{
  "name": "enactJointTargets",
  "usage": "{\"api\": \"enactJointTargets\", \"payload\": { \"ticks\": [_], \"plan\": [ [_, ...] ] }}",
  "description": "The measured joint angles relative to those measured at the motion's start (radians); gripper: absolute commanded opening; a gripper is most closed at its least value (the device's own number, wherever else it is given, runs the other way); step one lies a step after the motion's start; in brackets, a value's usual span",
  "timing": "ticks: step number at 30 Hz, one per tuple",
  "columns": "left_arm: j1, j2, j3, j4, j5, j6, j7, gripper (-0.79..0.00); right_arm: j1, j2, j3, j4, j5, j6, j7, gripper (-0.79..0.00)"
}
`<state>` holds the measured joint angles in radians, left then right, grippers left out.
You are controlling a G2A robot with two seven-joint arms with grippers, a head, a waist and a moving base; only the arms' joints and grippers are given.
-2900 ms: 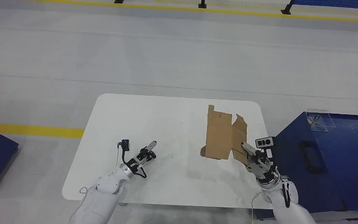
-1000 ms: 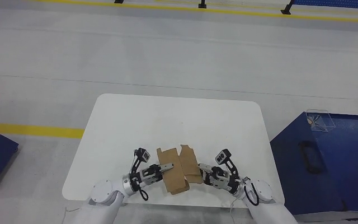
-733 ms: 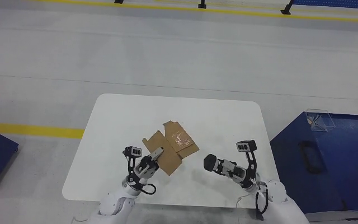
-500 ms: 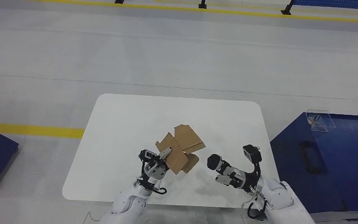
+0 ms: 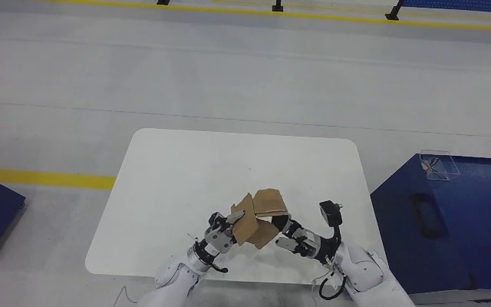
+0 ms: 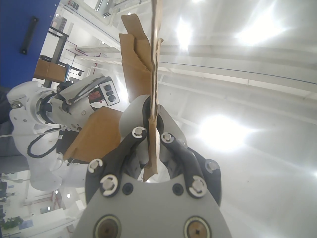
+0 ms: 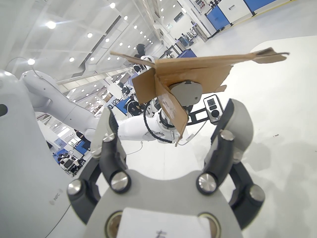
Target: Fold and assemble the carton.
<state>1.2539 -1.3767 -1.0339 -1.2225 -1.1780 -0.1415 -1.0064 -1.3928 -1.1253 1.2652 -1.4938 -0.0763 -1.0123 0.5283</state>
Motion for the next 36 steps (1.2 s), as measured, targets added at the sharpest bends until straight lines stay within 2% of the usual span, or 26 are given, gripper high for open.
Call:
{"api": "enactJointTargets", "payload": {
  "ticks": [1,2,3,4,8,11,13,14,15,16,23,25,28,32,36],
  "plan": [
    [0.001,0.000,0.000,0.000,-0.001,0.013,-0.006,-0.785,0.003,-0.001,-0.006,0.005,-0.004,0.000,-0.005,-0.237],
    [0.001,0.001,-0.001,0.001,-0.001,0.028,-0.011,-0.785,0.007,-0.002,-0.016,0.011,-0.008,0.000,-0.011,-0.274],
    [0.001,0.001,-0.002,0.001,-0.001,0.038,-0.013,-0.785,0.009,-0.002,-0.023,0.012,-0.009,0.000,-0.014,-0.382],
    [0.001,0.001,-0.003,0.002,-0.001,0.046,-0.014,-0.785,0.009,-0.003,-0.030,0.012,-0.011,0.000,-0.017,-0.416],
    [0.005,0.001,-0.006,0.001,0.008,0.051,-0.018,-0.785,0.004,-0.001,-0.049,0.003,-0.024,0.000,-0.026,-0.483],
    [0.009,0.000,-0.012,-0.003,0.011,0.041,-0.016,-0.785,-0.003,0.002,-0.055,-0.004,-0.027,0.000,-0.030,-0.634],
    [0.012,0.000,-0.018,-0.005,0.016,0.024,-0.010,-0.785,-0.008,0.004,-0.058,-0.005,-0.026,0.000,-0.031,-0.785],
    [0.014,0.000,-0.021,-0.006,0.026,0.004,-0.003,-0.705,-0.010,0.005,-0.061,-0.004,-0.018,0.000,-0.031,-0.785],
    [0.017,-0.001,-0.023,-0.007,0.035,-0.013,0.003,-0.062,-0.011,0.006,-0.064,-0.002,-0.010,0.000,-0.030,-0.785],
    [0.019,-0.001,-0.024,-0.008,0.044,-0.031,0.010,0.000,-0.012,0.007,-0.068,0.001,0.001,0.000,-0.028,-0.785],
    [0.041,-0.002,-0.065,-0.004,0.128,-0.243,0.094,0.000,-0.006,0.019,-0.097,0.012,0.207,0.036,0.033,-0.785],
    [0.037,0.001,-0.097,0.017,0.119,-0.262,0.123,0.000,-0.004,0.026,-0.088,0.002,0.257,0.076,0.071,-0.785],
    [0.013,0.009,-0.167,0.088,0.153,-0.335,0.206,0.000,-0.010,0.041,-0.057,-0.020,0.317,0.164,0.138,-0.785],
    [-0.051,0.024,-0.239,0.223,0.292,-0.429,0.326,0.000,-0.025,0.061,-0.012,-0.076,0.381,0.342,0.250,-0.785],
    [-0.078,0.030,-0.271,0.271,0.277,-0.411,0.279,0.000,-0.049,0.080,0.038,-0.156,0.314,0.441,0.348,-0.785]
  ]
}}
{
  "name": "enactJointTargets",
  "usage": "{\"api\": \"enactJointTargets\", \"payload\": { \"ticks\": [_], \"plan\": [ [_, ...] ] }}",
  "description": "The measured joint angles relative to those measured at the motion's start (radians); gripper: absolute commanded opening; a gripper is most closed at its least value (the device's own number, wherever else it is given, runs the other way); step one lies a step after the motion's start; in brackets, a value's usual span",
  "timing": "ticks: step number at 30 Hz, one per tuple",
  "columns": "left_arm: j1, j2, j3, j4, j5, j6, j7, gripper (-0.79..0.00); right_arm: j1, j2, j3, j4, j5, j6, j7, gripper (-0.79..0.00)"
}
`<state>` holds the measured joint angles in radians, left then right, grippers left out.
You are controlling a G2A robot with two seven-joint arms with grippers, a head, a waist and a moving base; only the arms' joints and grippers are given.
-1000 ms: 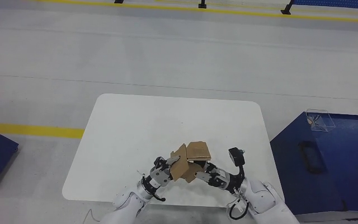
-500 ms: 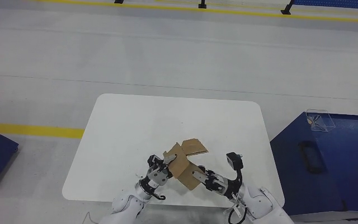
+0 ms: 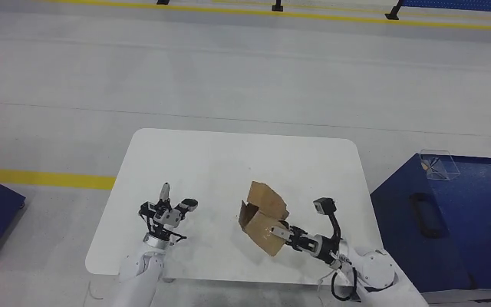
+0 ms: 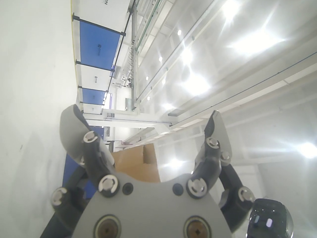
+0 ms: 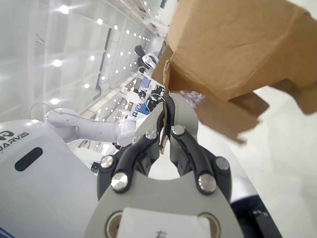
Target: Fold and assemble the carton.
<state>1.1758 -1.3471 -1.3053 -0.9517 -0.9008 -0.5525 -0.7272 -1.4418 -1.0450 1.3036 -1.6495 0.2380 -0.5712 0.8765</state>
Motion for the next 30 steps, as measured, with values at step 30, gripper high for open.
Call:
{"api": "enactJointTargets", "payload": {
  "ticks": [30],
  "plan": [
    [0.066,0.046,0.062,-0.322,0.241,0.397,-0.461,0.000,-0.133,0.067,0.118,-0.348,-0.259,0.133,0.248,-0.785]
  ]
}}
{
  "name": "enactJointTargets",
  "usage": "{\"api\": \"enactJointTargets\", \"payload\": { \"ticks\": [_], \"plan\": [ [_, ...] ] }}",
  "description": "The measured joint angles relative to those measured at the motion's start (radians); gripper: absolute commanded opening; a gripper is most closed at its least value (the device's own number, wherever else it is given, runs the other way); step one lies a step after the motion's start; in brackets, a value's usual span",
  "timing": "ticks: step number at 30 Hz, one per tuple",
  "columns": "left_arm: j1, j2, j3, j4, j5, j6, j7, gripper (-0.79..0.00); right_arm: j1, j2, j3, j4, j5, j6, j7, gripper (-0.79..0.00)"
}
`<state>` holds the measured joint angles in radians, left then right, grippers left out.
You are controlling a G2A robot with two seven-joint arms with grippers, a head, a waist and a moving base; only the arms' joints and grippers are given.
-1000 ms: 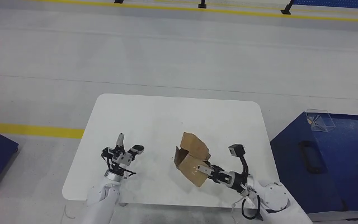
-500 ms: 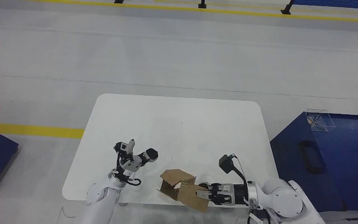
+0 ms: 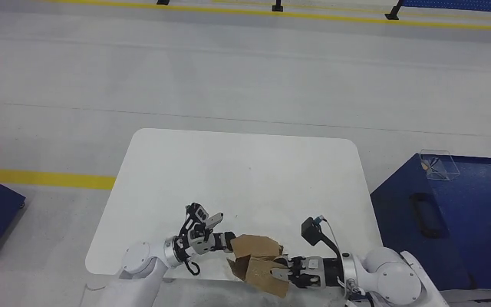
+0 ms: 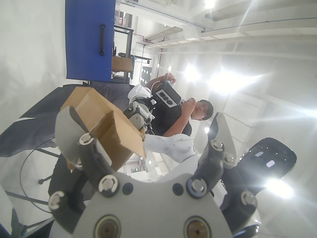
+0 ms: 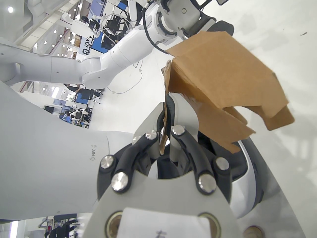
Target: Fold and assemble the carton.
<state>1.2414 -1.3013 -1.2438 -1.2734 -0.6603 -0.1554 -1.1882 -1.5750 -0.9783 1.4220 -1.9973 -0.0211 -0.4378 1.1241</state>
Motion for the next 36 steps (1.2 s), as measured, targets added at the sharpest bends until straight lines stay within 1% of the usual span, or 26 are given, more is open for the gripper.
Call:
{"api": "enactJointTargets", "payload": {
  "ticks": [4,9,36],
  "plan": [
    [-0.003,0.005,0.004,0.006,0.002,0.021,-0.042,0.000,-0.004,0.003,0.001,0.001,0.015,-0.002,-0.003,-0.785],
    [0.006,0.005,-0.012,0.006,-0.028,-0.055,0.002,0.000,-0.006,0.004,-0.001,0.005,0.034,0.004,-0.009,-0.785],
    [0.005,0.005,-0.011,0.006,-0.027,-0.048,0.000,0.000,-0.006,0.004,-0.001,0.004,0.033,0.004,-0.009,-0.785]
  ]
}}
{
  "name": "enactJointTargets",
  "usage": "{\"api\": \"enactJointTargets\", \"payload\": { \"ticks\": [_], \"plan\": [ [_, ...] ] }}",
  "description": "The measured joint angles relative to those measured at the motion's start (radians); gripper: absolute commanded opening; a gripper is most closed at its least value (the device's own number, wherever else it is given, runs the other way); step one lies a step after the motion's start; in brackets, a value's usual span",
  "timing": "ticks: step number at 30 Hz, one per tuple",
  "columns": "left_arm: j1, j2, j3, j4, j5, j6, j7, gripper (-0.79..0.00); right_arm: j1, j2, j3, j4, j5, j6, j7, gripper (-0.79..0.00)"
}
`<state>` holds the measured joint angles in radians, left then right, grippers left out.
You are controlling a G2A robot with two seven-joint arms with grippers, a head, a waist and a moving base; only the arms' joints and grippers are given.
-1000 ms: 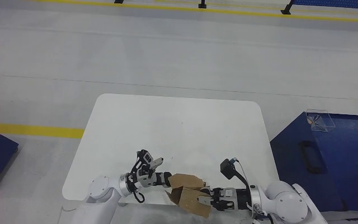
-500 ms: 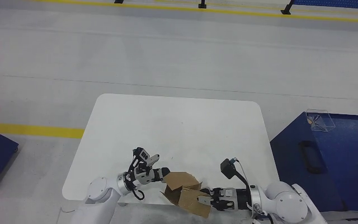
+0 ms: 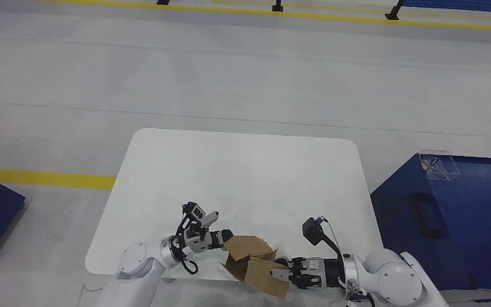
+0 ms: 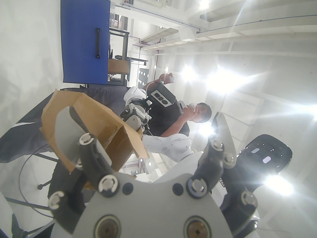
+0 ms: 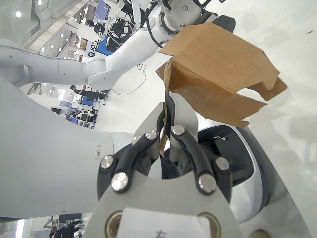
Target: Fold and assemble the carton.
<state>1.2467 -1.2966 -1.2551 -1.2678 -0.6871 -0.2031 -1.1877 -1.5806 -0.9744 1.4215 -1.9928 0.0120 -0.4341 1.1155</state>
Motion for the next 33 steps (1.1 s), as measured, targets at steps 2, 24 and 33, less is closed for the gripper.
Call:
{"api": "enactJointTargets", "payload": {
  "ticks": [2,24,33],
  "plan": [
    [0.000,0.000,0.000,0.000,0.000,0.000,0.000,0.000,0.000,0.000,0.000,0.000,0.000,0.000,0.000,-0.785],
    [0.107,0.056,-0.150,-0.275,0.498,-0.149,0.202,0.000,-0.053,0.025,0.142,0.002,0.112,-0.006,0.006,-0.785],
    [0.224,0.077,-0.129,-0.470,1.019,-0.182,0.367,0.000,-0.008,0.035,0.131,0.059,0.227,0.075,0.107,-0.785]
  ]
}}
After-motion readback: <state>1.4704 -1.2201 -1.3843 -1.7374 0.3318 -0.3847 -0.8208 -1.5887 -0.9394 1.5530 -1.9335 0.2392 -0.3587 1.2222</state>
